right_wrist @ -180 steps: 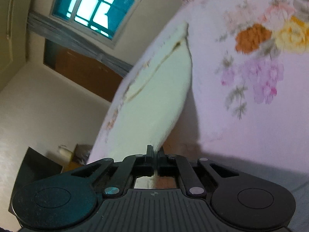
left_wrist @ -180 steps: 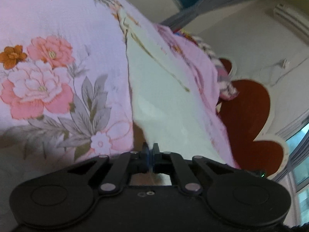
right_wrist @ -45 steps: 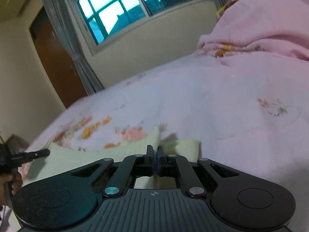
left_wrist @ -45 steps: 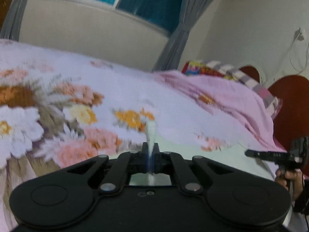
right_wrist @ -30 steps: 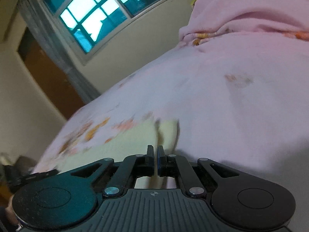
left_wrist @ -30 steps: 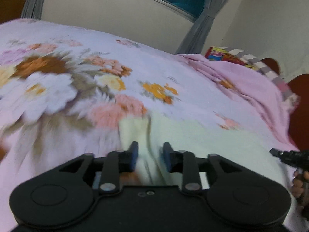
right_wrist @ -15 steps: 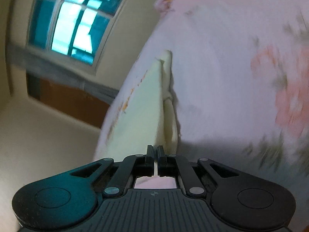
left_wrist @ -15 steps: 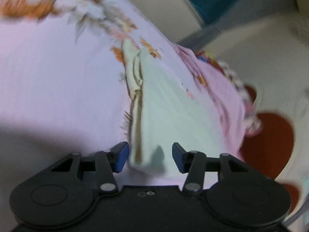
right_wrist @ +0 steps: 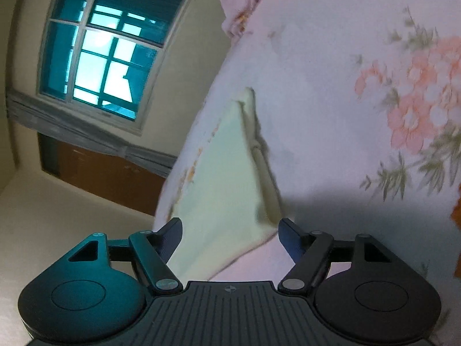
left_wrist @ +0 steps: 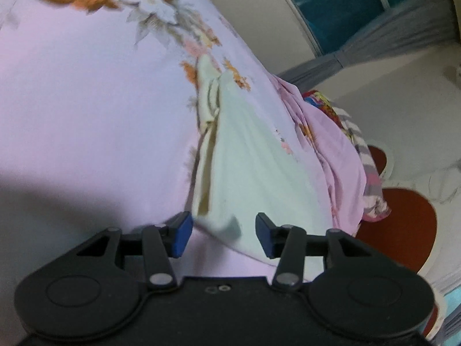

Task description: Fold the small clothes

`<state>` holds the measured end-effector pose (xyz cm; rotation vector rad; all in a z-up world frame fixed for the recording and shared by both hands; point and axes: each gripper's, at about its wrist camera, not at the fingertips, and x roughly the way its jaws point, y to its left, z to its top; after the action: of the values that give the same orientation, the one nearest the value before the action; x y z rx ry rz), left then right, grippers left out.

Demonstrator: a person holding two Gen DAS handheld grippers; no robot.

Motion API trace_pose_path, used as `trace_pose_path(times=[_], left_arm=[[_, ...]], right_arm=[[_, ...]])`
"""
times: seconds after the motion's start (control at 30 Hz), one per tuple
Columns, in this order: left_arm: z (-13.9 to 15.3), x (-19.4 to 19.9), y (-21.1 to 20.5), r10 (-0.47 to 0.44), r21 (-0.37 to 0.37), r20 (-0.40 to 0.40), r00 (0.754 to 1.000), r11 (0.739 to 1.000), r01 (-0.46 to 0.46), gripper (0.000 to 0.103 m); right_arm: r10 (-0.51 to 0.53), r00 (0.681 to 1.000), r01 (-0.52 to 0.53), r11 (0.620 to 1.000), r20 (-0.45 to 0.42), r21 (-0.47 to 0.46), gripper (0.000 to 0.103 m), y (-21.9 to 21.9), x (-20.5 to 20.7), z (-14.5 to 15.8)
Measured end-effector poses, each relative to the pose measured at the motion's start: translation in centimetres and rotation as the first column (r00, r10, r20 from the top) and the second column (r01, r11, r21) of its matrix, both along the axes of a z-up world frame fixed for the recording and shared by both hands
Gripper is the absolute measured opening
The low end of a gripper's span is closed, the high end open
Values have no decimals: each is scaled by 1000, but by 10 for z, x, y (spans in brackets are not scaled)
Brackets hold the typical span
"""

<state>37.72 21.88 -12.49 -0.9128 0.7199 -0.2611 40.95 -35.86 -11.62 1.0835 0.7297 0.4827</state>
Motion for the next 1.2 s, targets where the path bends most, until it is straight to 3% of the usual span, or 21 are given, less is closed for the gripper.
trace_pose_path(times=[0.1,0.17,0.27,0.33,0.4,0.47,0.53,0.57,0.6,0.63,0.67,0.73,0.8,0.87,0.93,0.97,1.07,1.1,1.2], left_arm=[[-14,6,7,52,-120,-8,999,991,-53,47],[-23,12,11,74,-223,-20,997,972,-76,47],[-22,9,13,77,-260,-14,997,962,-78,47],[-22,2,11,56,-229,1,998,972,-55,46],[-22,2,5,51,-177,20,999,983,-46,44],[-25,6,1,73,-190,26,997,980,-67,42],[-28,15,-3,92,-186,15,996,979,-88,34],[-29,20,-6,93,-169,0,996,981,-92,23],[-28,24,-8,90,-141,-15,996,986,-91,7],[-28,29,-10,87,-106,-33,996,990,-90,6],[-25,30,-9,89,-108,-21,996,990,-90,6],[-11,25,-6,71,-120,63,995,991,-63,5],[2,16,-3,54,-83,121,991,996,-44,5],[-10,18,2,55,-63,64,996,997,-51,6],[-32,22,4,41,-53,8,999,998,-41,8],[-33,23,5,43,-65,12,999,997,-42,8],[-25,23,5,19,-24,3,1000,1000,-19,13],[-22,21,6,12,-4,5,1000,1000,-12,13],[-12,12,9,-2,103,20,1000,995,0,15]], right_arm=[[-18,1000,19,1000,-13,19,74,15,15,-7],[-24,999,25,999,-22,38,74,21,25,-7],[-34,999,36,997,-25,74,74,21,27,-8],[-31,999,33,996,-17,88,74,17,15,-10],[-25,1000,25,999,2,45,63,18,3,-13],[-36,999,36,999,7,14,51,23,4,-17],[-55,998,56,998,-13,18,37,25,10,-23],[-62,998,62,998,-22,20,32,24,14,-25],[-69,997,69,997,-26,19,24,24,18,-26],[-76,997,76,997,-29,3,11,22,18,-25],[-72,997,71,997,-31,-24,6,23,23,-22],[-64,998,64,998,31,-6,6,19,18,-6],[-54,992,57,998,117,-19,6,16,9,16],[-47,995,52,997,85,-60,6,16,10,9],[-43,998,38,992,-37,-123,6,18,21,-20],[-38,998,34,995,-42,-98,6,17,22,-30],[-46,999,43,989,-14,-138,6,16,18,-22],[-48,999,47,986,-2,-162,12,14,14,-19],[-40,998,53,968,57,-246,16,9,1,-7]])
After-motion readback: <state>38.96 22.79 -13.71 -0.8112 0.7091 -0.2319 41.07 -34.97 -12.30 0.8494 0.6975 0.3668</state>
